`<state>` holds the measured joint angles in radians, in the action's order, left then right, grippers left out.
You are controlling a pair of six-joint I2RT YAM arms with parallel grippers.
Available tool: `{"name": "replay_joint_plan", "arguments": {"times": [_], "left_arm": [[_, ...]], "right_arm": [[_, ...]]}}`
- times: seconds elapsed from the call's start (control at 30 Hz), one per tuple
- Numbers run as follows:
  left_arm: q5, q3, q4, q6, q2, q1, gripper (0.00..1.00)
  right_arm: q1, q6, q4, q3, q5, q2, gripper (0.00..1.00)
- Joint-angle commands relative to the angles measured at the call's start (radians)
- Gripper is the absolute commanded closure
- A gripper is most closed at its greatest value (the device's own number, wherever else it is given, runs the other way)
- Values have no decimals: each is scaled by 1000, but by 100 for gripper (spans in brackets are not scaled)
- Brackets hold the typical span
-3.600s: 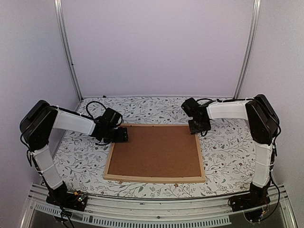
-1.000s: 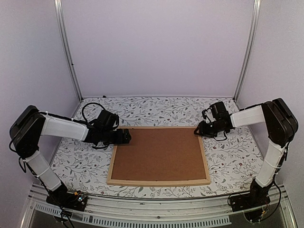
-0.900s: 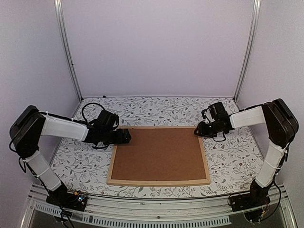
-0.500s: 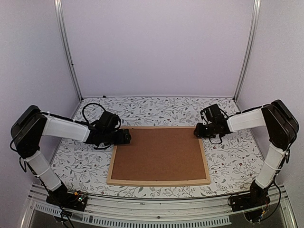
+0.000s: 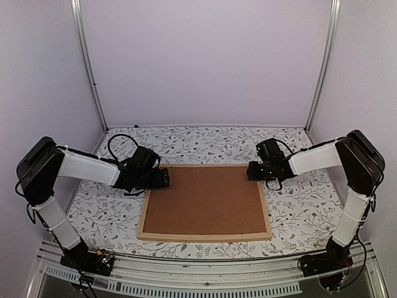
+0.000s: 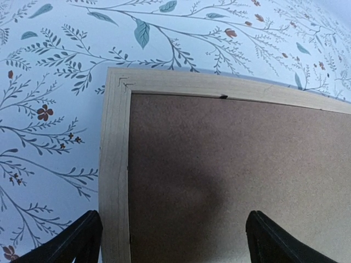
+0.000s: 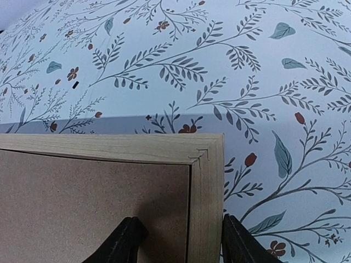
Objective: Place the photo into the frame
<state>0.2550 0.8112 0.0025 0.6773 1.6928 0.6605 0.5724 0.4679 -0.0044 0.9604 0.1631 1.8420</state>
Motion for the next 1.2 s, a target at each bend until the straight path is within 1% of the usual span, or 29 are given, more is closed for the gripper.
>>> {"name": "replay_joint_plan", "arguments": {"times": [0.0, 0.13, 0.3, 0.43, 0.53, 0.67, 0.83, 1.17], "left_arm": [[-119, -3, -105, 26, 44, 41, 6], [-93, 13, -139, 14, 23, 31, 5], [-57, 31, -177, -3, -26, 19, 0], [-26, 61, -222, -28, -54, 12, 0], [-45, 76, -242, -44, -58, -4, 0], [-96, 85, -249, -63, -50, -18, 0], [-147, 90, -250, -72, -28, -35, 0], [-147, 118, -285, -66, 24, -44, 0]], "right_arm": [[61, -55, -317, -53, -190, 22, 42], [7, -75, -365, -33, -213, -111, 37], [-20, -97, -426, -12, -229, -255, 31], [-43, -103, -457, -49, -217, -329, 27], [-68, -104, -460, -91, -209, -368, 28], [-90, -106, -458, -121, -207, -379, 31], [-94, -111, -445, -121, -198, -347, 33], [-94, -129, -388, -117, -247, -266, 33]]}}
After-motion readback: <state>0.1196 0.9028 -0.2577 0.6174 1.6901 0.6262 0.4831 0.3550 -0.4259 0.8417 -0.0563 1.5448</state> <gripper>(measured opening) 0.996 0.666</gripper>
